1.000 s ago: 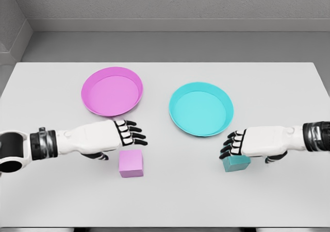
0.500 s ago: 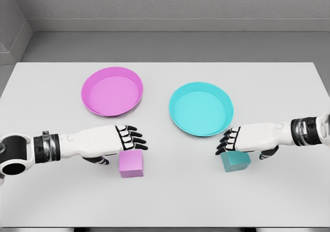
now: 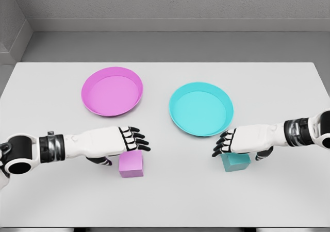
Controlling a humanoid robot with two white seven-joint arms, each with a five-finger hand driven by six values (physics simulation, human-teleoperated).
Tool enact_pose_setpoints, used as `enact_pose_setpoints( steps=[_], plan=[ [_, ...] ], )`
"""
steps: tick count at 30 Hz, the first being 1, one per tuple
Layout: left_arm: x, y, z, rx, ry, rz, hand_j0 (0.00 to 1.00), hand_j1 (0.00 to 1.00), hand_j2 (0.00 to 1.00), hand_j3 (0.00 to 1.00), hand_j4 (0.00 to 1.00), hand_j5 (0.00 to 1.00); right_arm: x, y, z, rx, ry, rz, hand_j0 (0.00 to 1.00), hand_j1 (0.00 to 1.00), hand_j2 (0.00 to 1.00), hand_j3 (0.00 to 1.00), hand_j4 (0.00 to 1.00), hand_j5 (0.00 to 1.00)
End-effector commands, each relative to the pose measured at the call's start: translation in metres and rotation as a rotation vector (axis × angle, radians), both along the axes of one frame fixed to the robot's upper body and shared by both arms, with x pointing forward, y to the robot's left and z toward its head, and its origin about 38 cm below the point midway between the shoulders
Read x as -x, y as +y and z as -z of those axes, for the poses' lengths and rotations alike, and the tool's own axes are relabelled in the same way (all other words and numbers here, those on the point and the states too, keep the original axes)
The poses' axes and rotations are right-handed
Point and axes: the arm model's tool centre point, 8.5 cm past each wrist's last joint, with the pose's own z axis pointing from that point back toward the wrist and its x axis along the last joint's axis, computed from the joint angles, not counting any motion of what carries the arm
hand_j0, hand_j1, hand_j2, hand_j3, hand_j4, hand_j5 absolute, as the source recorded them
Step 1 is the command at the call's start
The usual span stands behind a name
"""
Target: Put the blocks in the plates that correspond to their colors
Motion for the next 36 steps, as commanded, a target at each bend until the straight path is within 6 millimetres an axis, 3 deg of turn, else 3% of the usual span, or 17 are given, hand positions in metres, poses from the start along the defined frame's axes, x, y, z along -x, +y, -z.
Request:
enact_pose_setpoints(
  steps=[1,36],
  plan=[
    [-0.001,-0.001,0.002,0.006,0.008,-0.004,1.00,1.00,1.00,1.00,1.00,1.00,-0.002,-0.002,0.001,0.002,0.001,0.009,1.00,1.00,1.00,1.00,1.00,1.00],
    [-0.004,-0.010,0.025,-0.010,0.057,-0.004,1.00,1.00,1.00,1.00,1.00,1.00,-0.002,0.014,0.026,0.030,0.008,-0.026,1.00,1.00,1.00,1.00,1.00,1.00]
  ],
)
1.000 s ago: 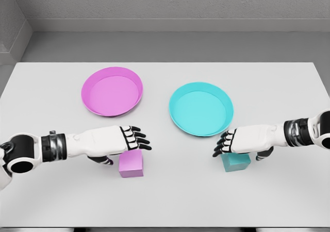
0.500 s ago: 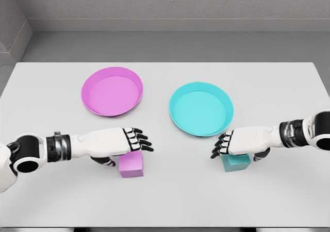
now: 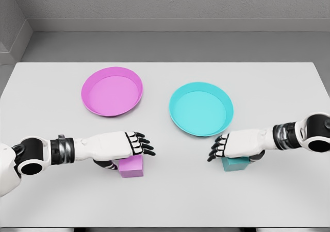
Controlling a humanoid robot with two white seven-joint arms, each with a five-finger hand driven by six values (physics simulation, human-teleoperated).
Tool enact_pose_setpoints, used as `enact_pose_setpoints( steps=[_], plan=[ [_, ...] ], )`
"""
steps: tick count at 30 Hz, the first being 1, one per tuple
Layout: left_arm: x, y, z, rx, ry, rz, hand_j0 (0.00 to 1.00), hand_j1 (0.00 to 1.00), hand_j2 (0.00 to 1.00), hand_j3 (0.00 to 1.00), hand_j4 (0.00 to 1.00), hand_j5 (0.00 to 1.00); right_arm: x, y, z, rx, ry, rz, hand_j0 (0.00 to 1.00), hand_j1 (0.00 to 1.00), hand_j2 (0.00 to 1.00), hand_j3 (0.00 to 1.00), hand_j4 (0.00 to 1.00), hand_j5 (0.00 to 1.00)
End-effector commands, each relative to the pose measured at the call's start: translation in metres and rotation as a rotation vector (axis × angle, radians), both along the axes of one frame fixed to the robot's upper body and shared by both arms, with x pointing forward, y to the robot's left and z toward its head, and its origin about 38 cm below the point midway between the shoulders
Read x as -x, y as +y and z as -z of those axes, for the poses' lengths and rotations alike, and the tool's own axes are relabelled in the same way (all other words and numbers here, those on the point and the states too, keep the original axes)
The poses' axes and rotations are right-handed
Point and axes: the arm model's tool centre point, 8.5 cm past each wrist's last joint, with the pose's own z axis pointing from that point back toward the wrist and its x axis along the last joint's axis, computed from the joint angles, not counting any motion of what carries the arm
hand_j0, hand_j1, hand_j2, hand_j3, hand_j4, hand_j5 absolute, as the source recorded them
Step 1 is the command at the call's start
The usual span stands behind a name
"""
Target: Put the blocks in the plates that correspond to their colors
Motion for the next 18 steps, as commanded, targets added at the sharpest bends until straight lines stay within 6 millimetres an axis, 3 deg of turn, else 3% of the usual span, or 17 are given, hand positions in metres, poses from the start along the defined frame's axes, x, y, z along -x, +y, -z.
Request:
enact_pose_setpoints(
  steps=[1,3,11,18],
  plan=[
    [-0.001,0.002,0.001,0.001,0.007,-0.009,1.00,1.00,1.00,1.00,1.00,1.00,-0.001,0.000,0.000,0.005,-0.008,-0.002,1.00,1.00,1.00,1.00,1.00,1.00],
    [-0.001,0.003,0.004,-0.006,0.014,-0.013,1.00,1.00,1.00,1.00,1.00,1.00,0.001,0.000,0.002,0.007,-0.005,-0.003,0.97,0.97,0.97,0.97,0.97,0.97],
    [0.002,0.003,0.010,-0.012,0.028,-0.009,1.00,1.00,1.00,1.00,1.00,1.00,0.002,-0.003,0.004,0.044,0.004,-0.007,0.69,0.69,0.69,0.69,0.69,0.69],
    [0.000,0.005,0.014,-0.017,0.037,-0.020,1.00,1.00,1.00,1.00,1.00,1.00,0.000,-0.005,0.001,0.043,-0.004,-0.003,0.61,0.61,0.61,0.61,0.61,0.61]
  ],
)
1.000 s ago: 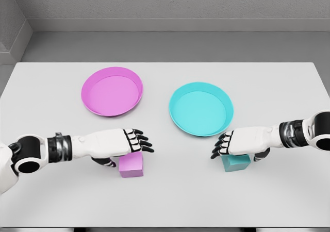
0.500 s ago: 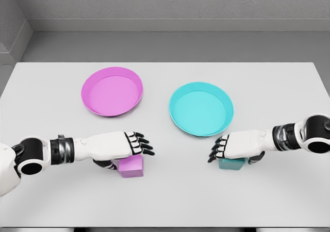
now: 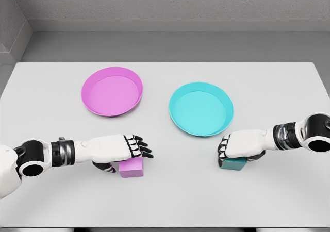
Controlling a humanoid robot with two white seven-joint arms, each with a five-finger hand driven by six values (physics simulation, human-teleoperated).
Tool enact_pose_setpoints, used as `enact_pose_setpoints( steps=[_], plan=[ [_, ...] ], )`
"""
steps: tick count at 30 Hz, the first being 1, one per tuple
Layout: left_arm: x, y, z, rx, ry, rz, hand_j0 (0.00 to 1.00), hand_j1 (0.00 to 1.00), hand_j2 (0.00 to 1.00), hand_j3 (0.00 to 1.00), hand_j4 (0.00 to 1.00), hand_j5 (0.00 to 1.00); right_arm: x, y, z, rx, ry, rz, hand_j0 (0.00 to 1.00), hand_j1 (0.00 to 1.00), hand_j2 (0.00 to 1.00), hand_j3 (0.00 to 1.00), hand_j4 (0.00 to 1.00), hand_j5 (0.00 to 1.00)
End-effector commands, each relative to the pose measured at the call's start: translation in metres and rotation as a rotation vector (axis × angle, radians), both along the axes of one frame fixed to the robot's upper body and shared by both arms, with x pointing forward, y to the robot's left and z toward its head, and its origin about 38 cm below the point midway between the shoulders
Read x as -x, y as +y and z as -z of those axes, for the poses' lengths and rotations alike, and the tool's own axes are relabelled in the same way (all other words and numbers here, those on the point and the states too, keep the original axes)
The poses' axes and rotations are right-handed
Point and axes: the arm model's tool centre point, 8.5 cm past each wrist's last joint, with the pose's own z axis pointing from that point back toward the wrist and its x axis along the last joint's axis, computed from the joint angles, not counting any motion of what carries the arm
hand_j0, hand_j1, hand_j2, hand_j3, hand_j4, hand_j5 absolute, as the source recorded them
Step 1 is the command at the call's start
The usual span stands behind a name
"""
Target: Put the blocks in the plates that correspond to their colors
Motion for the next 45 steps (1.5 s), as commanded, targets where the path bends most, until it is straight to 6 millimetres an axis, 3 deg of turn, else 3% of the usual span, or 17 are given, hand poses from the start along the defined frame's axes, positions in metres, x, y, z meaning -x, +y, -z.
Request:
enact_pose_setpoints(
  steps=[1,4,7,12,27,32,34,45],
  plan=[
    [-0.001,0.001,0.000,0.003,0.004,-0.007,1.00,1.00,1.00,1.00,1.00,1.00,0.000,-0.003,0.001,0.021,-0.008,-0.007,0.61,0.61,0.61,0.61,0.61,0.61],
    [-0.001,0.003,0.003,-0.005,0.006,-0.011,0.98,0.98,0.98,0.98,0.98,0.98,-0.002,-0.004,-0.003,0.018,-0.015,-0.003,0.61,0.61,0.61,0.61,0.61,0.61],
    [-0.002,0.004,0.005,-0.029,0.001,-0.007,0.74,0.74,0.74,0.74,0.74,0.74,-0.005,-0.005,-0.008,0.014,-0.025,0.001,0.61,0.61,0.61,0.61,0.61,0.61],
    [-0.002,0.005,0.006,-0.040,0.007,-0.006,0.52,0.52,0.52,0.52,0.52,0.52,-0.010,-0.007,-0.020,0.000,-0.051,0.013,0.61,0.61,0.61,0.61,0.61,0.61],
    [-0.017,0.004,-0.015,-0.022,-0.038,-0.008,0.56,0.56,0.56,0.56,0.56,0.56,-0.026,-0.007,-0.047,-0.025,-0.123,0.027,0.61,0.61,0.61,0.61,0.61,0.61],
    [-0.022,0.007,-0.022,-0.024,-0.055,-0.016,0.56,0.56,0.56,0.56,0.56,0.56,-0.032,-0.010,-0.046,-0.021,-0.124,0.043,0.61,0.61,0.61,0.61,0.61,0.61],
    [-0.023,0.007,-0.023,-0.021,-0.055,-0.018,0.56,0.56,0.56,0.56,0.56,0.56,-0.042,-0.016,-0.052,-0.015,-0.141,0.070,0.61,0.61,0.61,0.61,0.61,0.61],
    [-0.037,0.019,-0.036,-0.012,-0.086,-0.064,0.56,0.56,0.56,0.56,0.56,0.56,-0.077,0.006,-0.057,-0.046,-0.169,0.096,0.61,0.61,0.61,0.61,0.61,0.61]
  ],
)
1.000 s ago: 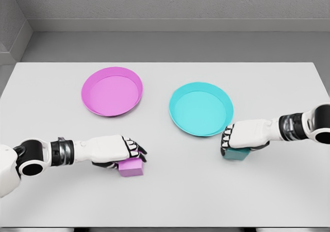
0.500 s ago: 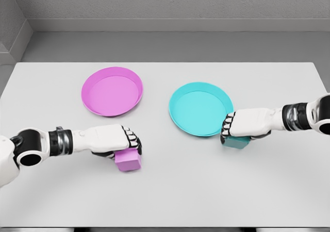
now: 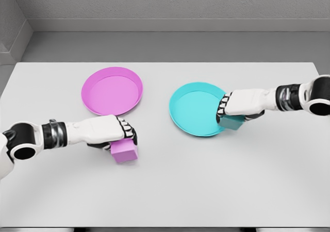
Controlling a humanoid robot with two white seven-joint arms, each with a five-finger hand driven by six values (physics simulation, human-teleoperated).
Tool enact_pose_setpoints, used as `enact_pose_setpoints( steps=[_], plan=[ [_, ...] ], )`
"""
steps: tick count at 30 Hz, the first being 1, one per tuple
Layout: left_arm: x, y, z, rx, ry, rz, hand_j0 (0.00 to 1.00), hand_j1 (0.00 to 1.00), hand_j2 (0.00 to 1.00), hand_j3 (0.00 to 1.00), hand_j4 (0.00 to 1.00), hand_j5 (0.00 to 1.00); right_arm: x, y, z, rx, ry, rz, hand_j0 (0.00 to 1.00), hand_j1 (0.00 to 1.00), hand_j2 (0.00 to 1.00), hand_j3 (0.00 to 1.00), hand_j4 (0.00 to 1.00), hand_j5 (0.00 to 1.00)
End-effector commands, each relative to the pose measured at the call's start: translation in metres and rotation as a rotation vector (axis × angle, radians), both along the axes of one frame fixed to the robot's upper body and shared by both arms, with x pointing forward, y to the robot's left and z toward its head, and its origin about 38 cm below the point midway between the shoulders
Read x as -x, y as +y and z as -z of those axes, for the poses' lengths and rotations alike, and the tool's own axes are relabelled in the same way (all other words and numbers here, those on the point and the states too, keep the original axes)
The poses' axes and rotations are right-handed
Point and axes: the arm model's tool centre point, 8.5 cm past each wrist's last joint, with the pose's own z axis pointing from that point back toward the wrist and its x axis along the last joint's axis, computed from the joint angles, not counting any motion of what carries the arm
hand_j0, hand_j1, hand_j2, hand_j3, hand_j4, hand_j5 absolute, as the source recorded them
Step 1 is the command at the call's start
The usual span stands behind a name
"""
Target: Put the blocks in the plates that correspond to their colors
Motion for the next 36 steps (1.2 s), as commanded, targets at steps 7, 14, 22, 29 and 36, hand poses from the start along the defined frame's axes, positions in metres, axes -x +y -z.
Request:
enact_pose_setpoints(
  steps=[7,14,22,29,36],
  plan=[
    [-0.014,0.017,-0.003,0.003,-0.001,-0.067,0.56,0.56,0.56,0.56,0.56,0.56,-0.022,0.018,-0.001,-0.045,-0.001,0.026,0.61,0.61,0.61,0.61,0.61,0.61],
    [-0.036,0.029,-0.015,-0.002,-0.028,-0.116,0.56,0.56,0.56,0.56,0.56,0.56,-0.038,0.039,-0.002,-0.067,-0.004,0.028,0.61,0.61,0.61,0.61,0.61,0.61],
    [-0.045,0.033,-0.016,-0.005,-0.031,-0.141,0.56,0.56,0.56,0.56,0.56,0.56,-0.061,0.050,0.002,-0.071,0.004,0.078,0.67,0.67,0.67,0.67,0.67,0.67],
    [-0.061,0.035,-0.024,-0.001,-0.049,-0.169,0.56,0.56,0.56,0.56,0.56,0.56,-0.062,0.056,0.002,-0.078,0.002,0.071,1.00,1.00,1.00,1.00,1.00,1.00],
    [-0.076,0.033,-0.030,0.010,-0.061,-0.193,0.56,0.56,0.56,0.56,0.56,0.56,-0.063,0.048,0.003,-0.073,0.004,0.088,1.00,1.00,1.00,1.00,1.00,1.00]
  ],
)
